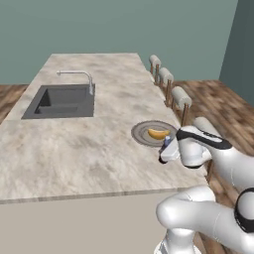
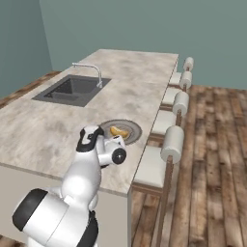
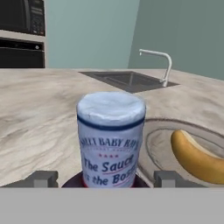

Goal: Move the hot dog bun to the plate on the dining table and place the condiment next to that plate. Then navigate to the fridge and take the sausage and place it on the plate as well.

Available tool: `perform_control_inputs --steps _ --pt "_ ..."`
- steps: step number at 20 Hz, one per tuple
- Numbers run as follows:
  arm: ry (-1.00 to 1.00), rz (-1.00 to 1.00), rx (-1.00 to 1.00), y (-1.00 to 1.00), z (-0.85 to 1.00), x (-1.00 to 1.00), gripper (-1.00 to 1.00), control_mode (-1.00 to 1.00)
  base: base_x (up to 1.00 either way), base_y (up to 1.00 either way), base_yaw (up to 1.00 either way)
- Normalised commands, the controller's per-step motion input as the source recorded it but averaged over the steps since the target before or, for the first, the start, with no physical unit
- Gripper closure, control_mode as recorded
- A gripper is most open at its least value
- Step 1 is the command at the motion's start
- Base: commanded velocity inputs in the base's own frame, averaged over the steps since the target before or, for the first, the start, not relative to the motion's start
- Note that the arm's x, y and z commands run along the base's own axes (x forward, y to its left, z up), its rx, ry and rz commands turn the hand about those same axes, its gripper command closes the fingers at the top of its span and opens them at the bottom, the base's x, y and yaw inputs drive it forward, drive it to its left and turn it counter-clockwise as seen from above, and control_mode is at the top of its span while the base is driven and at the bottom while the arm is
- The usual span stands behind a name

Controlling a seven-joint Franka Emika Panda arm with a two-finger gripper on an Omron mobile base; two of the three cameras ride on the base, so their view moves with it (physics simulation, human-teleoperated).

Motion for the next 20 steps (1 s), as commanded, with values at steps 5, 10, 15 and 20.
perform_control_inputs --steps 5,10,15,20 --pt "0.00 0.00 0.00 0.00 -0.20 0.08 1.00 -1.00 0.00 0.00 0.00" --pt "0.00 0.00 0.00 -0.03 -0.13 0.14 1.00 -1.00 0.00 0.00 0.00" --pt "0.00 0.00 0.00 -0.01 -0.08 0.21 1.00 -1.00 0.00 0.00 0.00" --pt "0.00 0.00 0.00 -0.04 -0.02 0.03 -1.00 -1.00 0.00 0.00 0.00"
